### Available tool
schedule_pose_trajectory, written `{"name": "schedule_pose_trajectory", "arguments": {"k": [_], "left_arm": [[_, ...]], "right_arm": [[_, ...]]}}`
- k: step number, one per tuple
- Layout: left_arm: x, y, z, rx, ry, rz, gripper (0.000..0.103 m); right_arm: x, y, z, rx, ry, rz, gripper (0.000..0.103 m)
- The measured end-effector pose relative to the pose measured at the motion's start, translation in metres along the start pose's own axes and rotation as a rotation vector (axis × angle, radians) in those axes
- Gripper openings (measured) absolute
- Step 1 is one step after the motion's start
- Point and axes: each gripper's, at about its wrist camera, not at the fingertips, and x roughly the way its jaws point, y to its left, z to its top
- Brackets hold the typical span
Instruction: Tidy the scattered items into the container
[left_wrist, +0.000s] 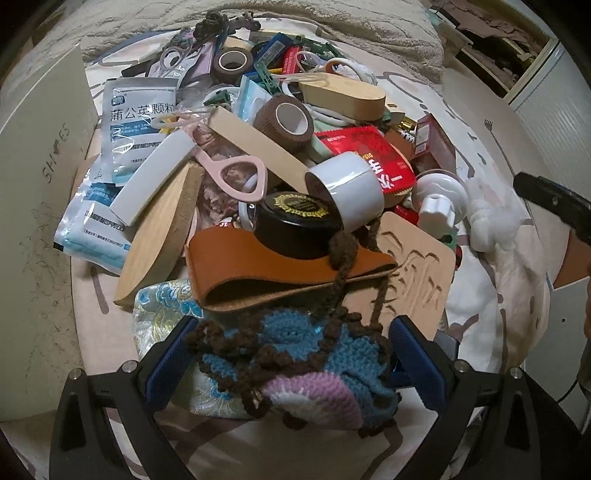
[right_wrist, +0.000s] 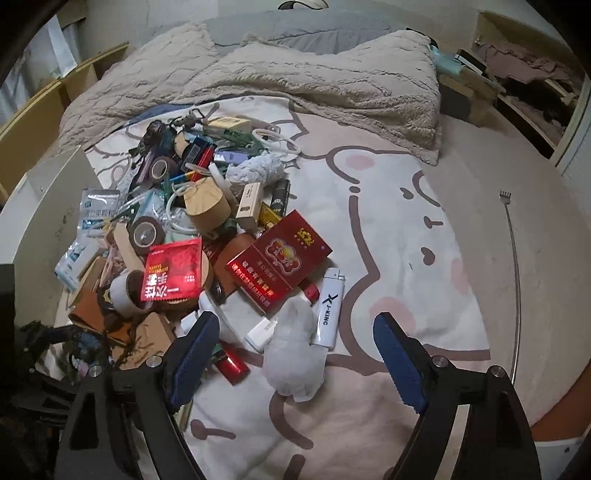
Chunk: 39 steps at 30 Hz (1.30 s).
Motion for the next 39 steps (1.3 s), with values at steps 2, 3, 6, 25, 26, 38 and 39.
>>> {"name": "schedule_pose_trajectory", "arguments": {"k": [2,3,6,25,26,38,39], "left_arm": [[0.001,0.001,0.001,0.000,0.001,-0.007,0.102],[0.001,0.001,0.001,0.001,0.001,-0.010,0.102],[0.001,0.001,0.001,0.007,-0.003,-0.016,0.097],[-0.015,-0.010,-0.003,0.066,0.003,-0.074,0.045],[-0.016,-0.009,-0.003,0.066,0.003,-0.077,0.045],[-0.025,-0.005,-0.011,0.090,-0.006,-0.049,0.070],[-0.025,-0.005,-0.012,0.090,-0.004,-0.049,0.070]], "right_arm": [[0.001,0.002,-0.001,-0.009,0.005,-0.002,0.085],[0.002,0.002,-0.001,-0.012,0.007,0.001,0.085],[0.003,0.003,-0.001,-0.015,0.012,0.014,0.085],[0.039,0.002,-0.018,0.023,0.137,0.028,0.075],[0.042,0.001,-0.020,0.034,0.144,0.030,0.076],[0.056,-0.007,-0.022,0.090,0.175,0.062,0.043],[0.057,-0.006,-0.022,0.085,0.175,0.057,0.043]]}}
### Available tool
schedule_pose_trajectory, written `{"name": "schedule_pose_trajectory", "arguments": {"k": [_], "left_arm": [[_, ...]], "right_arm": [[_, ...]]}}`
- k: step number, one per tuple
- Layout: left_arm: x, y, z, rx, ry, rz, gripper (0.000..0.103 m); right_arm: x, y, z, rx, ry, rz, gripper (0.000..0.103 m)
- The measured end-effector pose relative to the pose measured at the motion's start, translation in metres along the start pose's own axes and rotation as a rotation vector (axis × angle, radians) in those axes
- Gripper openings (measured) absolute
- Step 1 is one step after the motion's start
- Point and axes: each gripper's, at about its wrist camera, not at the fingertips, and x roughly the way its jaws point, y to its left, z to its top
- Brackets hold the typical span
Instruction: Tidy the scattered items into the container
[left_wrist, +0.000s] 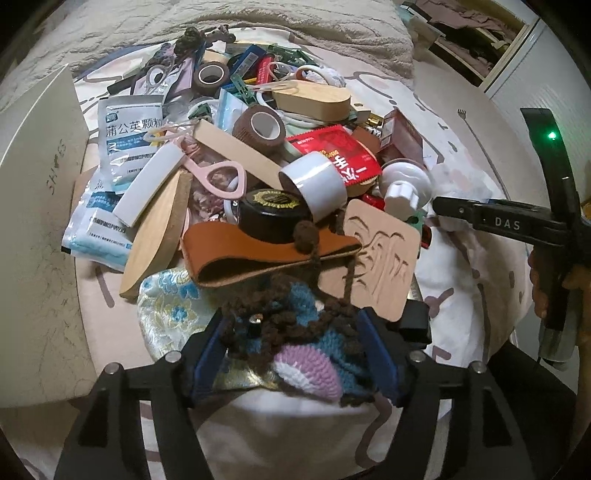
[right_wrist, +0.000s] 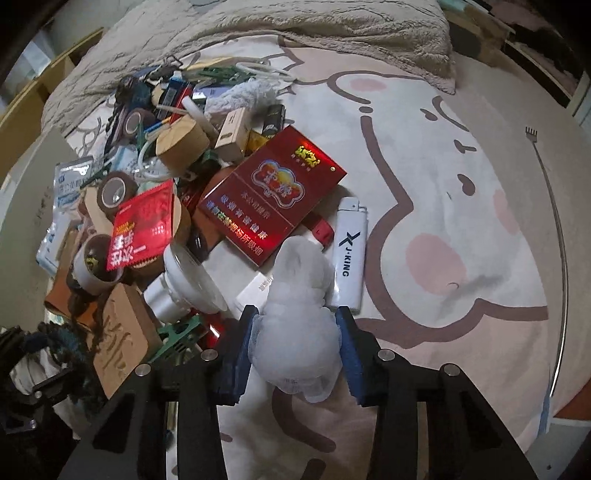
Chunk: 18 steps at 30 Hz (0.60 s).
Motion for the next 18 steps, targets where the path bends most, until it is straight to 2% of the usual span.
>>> {"name": "schedule_pose_trajectory", "arguments": {"k": [2,4,10,18], "left_arm": [[-0.001,0.001,-0.003,-0.001,0.005,0.001,0.072],[0.000,-0.001,-0.005,0.000,0.015,0.007,0.076],[0.003,-0.004,-0.007,0.013,0.030,0.023,0.087],[0.008,-0.010,-0.006,0.015,0.046,-0.006,0.088]], "right_arm": [[0.001,0.001,-0.001,-0.003,0.002,-0.003,0.042],[0.003,0.001,0.000,0.014,0.009,0.020,0.035],[-0.016,0.003,0.003,0.032,-0.047,0.057,0.034],[-0.040,0.005,0.012,0.056,-0.111,0.112,0.034]]}}
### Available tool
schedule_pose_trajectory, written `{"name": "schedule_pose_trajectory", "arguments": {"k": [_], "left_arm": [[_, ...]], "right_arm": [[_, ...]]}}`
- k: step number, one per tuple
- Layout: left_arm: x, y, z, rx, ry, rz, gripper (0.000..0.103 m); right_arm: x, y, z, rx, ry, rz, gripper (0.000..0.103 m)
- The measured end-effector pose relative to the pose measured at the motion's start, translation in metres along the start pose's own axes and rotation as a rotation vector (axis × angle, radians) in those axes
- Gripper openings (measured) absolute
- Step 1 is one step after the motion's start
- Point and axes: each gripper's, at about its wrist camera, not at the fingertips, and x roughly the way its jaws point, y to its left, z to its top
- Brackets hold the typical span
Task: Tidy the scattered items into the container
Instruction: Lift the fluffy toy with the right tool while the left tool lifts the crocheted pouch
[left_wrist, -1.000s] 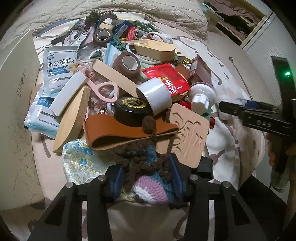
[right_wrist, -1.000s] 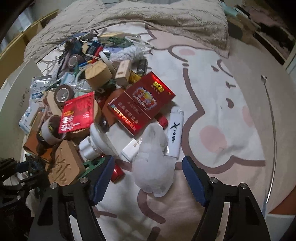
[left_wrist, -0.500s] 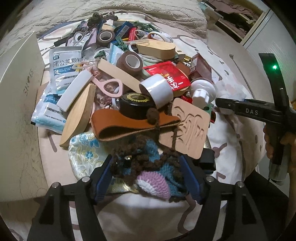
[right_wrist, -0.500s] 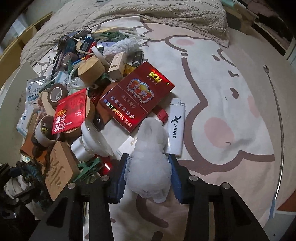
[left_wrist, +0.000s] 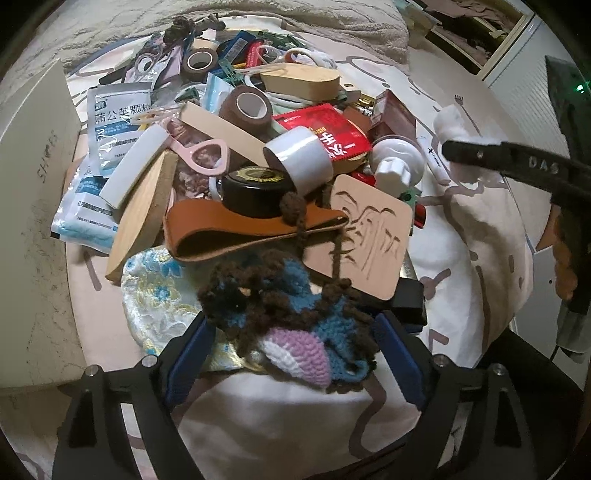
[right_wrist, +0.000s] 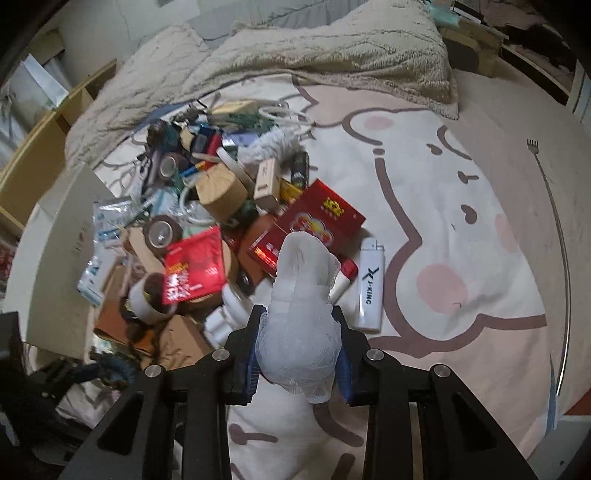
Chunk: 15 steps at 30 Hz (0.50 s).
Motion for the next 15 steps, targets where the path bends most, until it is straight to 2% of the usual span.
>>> {"name": "schedule_pose_trajectory", "arguments": {"k": [5,8,10,12,15], "left_arm": [[0.009,-0.002,0.000,-0.016,0.046,-0.032,0.084],[0.013,-0.005,-0.001,-0.014,0.055,-0.042,0.070],[0.013,-0.005,0.000,-0.021,0.050,-0.046,0.065],[0.011,-0.002,0.001,-0.027,0.039,-0.053,0.050],[0.008,0.003,0.003,-0.048,0.032,-0.073,0.042]], "right_arm": [[-0.009,0.000,0.002,0.019,-0.022,0.022,0.034],[-0.013,0.002,0.002,0.018,-0.031,0.024,0.034],[-0.015,0.002,0.003,0.020,-0.038,0.028,0.034],[-0.016,0.002,0.003,0.018,-0.041,0.030,0.034],[-0.019,0.002,0.004,0.017,-0.050,0.032,0.034]]}}
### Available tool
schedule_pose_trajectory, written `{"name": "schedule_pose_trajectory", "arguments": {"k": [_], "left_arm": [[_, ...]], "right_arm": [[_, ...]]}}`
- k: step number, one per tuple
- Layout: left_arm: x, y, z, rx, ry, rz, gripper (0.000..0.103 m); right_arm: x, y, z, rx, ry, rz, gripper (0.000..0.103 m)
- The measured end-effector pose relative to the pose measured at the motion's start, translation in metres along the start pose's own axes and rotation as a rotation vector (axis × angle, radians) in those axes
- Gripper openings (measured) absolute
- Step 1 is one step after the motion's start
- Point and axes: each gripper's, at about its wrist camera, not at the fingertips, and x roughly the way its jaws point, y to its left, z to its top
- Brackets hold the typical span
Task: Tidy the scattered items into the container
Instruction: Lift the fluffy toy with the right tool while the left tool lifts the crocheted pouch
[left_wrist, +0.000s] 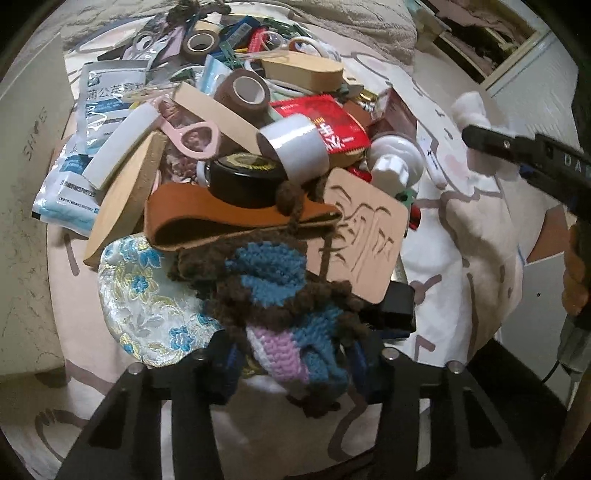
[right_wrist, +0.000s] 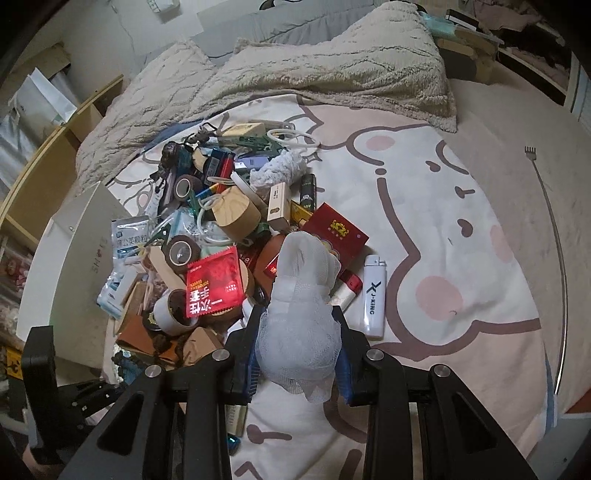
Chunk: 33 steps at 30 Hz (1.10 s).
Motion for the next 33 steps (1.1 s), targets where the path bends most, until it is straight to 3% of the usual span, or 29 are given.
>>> {"name": "schedule_pose_trajectory", "arguments": {"k": [6,20,33], "left_arm": [[-0.016,0.005,0.005,-0.001,-0.047,-0.018,0.034],[-0.062,0.006,0.018,-0.012,-0.198,-0.052,0.034],[-0.090,0.006,0.025,0.015,-0.281,-0.058,0.034]], "right_arm": [[-0.007,-0.002,0.003,0.014,-0.024,0.002,0.034],[-0.030,0.007,0.010,0.009,-0.111,0.024,0.034],[-0.049,0.036,0.014,-0.015,-0.178,0.080,0.034]]}}
